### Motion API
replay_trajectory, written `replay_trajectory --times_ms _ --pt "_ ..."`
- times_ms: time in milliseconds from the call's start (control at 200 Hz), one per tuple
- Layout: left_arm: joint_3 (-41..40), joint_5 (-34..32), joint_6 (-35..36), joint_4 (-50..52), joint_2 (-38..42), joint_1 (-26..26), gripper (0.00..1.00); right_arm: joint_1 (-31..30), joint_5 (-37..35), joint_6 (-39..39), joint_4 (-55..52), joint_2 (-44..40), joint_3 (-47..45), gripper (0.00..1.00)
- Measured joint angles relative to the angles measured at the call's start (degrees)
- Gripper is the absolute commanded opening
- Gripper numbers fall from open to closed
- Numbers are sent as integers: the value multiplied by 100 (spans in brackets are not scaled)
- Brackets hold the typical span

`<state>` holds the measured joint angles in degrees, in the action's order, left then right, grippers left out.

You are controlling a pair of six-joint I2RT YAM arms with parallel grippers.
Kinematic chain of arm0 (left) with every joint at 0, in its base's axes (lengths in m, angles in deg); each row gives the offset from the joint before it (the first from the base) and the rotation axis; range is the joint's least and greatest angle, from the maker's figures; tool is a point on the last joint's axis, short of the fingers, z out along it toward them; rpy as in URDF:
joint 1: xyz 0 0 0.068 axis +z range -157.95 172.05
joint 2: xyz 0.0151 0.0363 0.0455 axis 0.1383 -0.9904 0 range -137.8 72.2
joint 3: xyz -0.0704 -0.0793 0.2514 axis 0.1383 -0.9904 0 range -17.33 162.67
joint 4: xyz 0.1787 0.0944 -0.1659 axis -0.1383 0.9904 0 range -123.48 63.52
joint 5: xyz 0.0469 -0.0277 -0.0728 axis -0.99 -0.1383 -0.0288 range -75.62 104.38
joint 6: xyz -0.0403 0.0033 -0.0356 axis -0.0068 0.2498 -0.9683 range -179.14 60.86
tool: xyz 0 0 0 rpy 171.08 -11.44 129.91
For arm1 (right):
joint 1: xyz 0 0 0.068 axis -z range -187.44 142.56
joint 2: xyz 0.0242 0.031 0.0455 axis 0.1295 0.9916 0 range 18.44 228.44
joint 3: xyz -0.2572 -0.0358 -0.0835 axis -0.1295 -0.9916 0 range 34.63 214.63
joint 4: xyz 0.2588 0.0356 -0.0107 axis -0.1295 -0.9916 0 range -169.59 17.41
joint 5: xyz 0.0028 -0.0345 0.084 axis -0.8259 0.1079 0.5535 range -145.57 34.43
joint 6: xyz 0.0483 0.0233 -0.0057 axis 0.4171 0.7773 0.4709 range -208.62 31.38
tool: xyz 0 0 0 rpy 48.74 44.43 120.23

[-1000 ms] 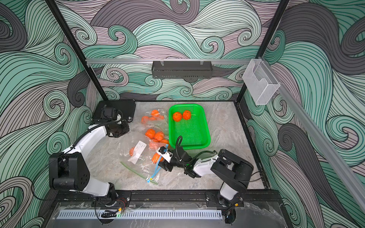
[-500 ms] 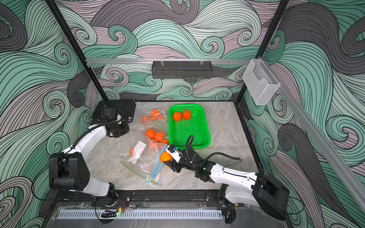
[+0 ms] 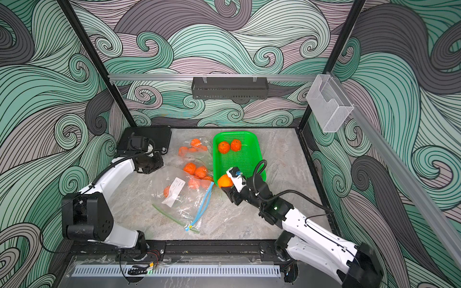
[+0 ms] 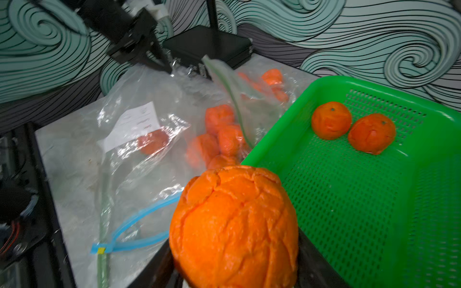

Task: Open the zip-top bag and take out the orange
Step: Place the orange in the basket.

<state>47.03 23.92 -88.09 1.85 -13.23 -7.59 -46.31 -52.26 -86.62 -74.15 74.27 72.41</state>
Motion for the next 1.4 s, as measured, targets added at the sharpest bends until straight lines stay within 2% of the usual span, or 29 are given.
replay_trajectory --times_ms 145,285,440,580,891,1021,1261,1401 --pt "-4 2 0 0 2 0 0 999 9 238 -22 1377 1082 51" --pt "-9 9 0 -2 2 0 0 1670 -37 413 -168 2837 2092 51" --pt "-11 13 -2 -2 2 2 0 2063 -138 400 -597 4341 3222 52" --pt "-11 15 -2 -2 2 2 0 2236 -273 350 -962 5195 3939 53" --pt "-11 20 -4 -2 2 28 0 2304 -820 -79 -1353 6214 5003 63" --pt "-11 20 -4 0 0 33 0 2302 -1019 -273 -1504 6450 5259 66" --pt "-11 20 -4 0 0 33 0 2271 -1257 -518 -1674 6736 5661 78" --pt "-11 20 -4 0 0 33 0 2264 -1261 -608 -1733 6780 5761 81"
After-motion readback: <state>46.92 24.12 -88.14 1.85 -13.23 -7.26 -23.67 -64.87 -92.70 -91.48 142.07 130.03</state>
